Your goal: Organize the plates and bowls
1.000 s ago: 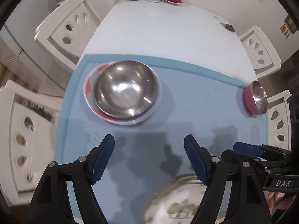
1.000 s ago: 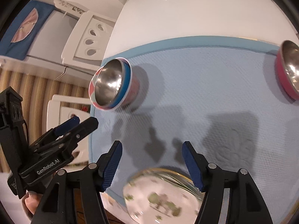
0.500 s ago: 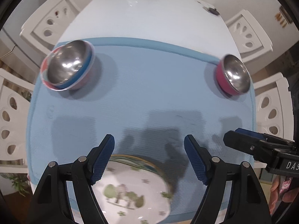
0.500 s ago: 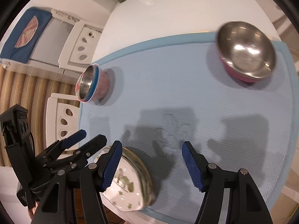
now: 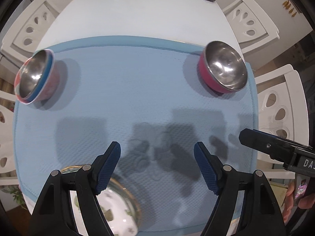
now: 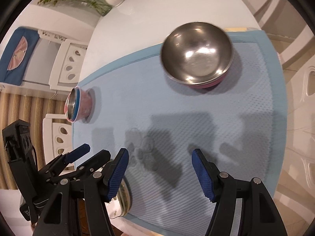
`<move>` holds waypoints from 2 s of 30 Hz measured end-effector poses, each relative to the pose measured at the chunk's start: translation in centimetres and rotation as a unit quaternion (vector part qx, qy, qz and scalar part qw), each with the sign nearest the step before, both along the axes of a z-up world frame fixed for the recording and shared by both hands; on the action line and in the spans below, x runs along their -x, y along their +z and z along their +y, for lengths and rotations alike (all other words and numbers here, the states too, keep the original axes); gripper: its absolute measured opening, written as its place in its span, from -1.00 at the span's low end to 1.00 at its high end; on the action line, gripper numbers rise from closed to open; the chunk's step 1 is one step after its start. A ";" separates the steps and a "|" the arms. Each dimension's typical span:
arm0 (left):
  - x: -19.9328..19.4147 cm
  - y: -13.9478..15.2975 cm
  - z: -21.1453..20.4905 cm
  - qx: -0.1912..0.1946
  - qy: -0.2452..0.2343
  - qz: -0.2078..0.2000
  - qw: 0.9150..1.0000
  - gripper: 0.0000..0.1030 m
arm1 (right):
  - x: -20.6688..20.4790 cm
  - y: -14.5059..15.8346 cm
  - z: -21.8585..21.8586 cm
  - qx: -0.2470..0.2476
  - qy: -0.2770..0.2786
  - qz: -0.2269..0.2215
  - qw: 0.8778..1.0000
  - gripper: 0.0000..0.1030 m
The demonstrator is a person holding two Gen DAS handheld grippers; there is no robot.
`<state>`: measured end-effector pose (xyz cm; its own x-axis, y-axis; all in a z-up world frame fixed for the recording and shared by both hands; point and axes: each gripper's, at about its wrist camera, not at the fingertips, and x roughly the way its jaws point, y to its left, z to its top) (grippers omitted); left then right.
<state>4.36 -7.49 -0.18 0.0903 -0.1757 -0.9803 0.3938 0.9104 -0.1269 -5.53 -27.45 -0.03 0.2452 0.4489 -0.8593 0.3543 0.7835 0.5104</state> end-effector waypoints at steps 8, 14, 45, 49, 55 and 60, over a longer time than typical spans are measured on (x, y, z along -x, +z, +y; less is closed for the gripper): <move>-1.0 -0.6 -4.1 0.012 -0.013 0.008 1.000 0.47 | -0.1 -1.8 -3.5 -0.007 -0.026 0.010 1.000 0.25; -2.8 -0.9 -6.5 0.023 -0.018 0.008 1.000 0.47 | -0.9 -2.2 -6.8 -0.018 -0.064 0.002 0.998 0.25; -8.4 -6.3 -11.3 0.052 -0.034 0.016 0.998 -0.28 | -6.7 -9.0 -11.5 -0.003 -0.123 0.007 0.992 -0.15; -8.2 -6.6 -11.6 0.053 -0.048 0.012 0.997 -0.67 | -6.7 -9.0 -11.6 0.006 -0.131 0.002 0.991 -0.40; -8.2 -6.3 -11.7 0.051 -0.053 0.003 0.997 -0.79 | -6.7 -8.7 -11.5 0.014 -0.137 -0.001 0.991 -0.70; -7.9 -5.7 -11.4 0.050 -0.059 -0.004 0.997 -0.79 | -6.9 -8.1 -11.1 0.027 -0.137 0.001 0.990 -0.71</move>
